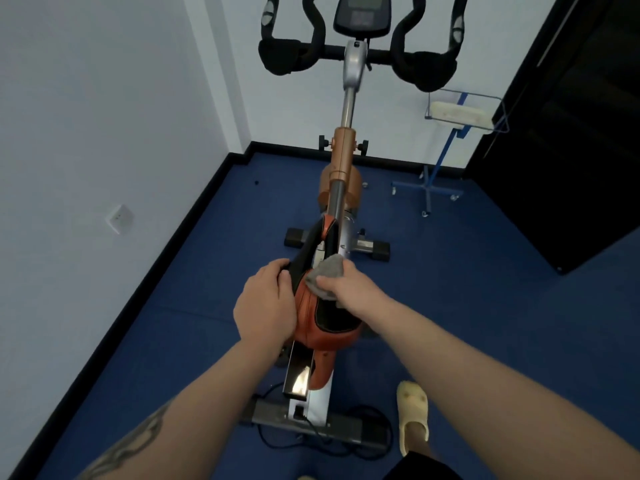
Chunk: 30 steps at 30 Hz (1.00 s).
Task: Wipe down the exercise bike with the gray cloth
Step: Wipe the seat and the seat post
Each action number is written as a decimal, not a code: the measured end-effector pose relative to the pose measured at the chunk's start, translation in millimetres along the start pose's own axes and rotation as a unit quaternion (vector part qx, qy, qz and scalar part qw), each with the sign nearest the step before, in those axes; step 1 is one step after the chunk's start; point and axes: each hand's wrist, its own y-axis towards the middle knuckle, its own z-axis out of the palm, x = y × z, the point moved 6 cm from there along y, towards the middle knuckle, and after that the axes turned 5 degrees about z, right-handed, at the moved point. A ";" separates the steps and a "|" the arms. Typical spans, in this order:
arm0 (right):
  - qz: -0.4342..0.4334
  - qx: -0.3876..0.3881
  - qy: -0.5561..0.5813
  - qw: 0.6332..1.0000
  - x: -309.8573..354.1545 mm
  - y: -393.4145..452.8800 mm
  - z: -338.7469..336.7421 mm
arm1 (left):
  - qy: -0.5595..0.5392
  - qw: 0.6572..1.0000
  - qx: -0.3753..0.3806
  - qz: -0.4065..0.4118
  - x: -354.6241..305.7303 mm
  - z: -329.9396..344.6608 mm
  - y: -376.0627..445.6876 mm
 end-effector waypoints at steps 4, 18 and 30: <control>-0.093 -0.087 -0.082 0.989 -22.9 -49.6 18.5 | -0.001 1.000 -0.007 0.018 -0.4 -1.5 -1.0; -0.106 -0.201 0.061 0.972 -42.0 -74.7 38.9 | 0.021 0.999 -0.007 0.039 -3.5 -1.1 0.3; 0.088 -0.302 0.320 0.894 -49.4 -44.3 37.1 | 0.019 0.999 -0.003 0.042 -3.3 -0.2 0.7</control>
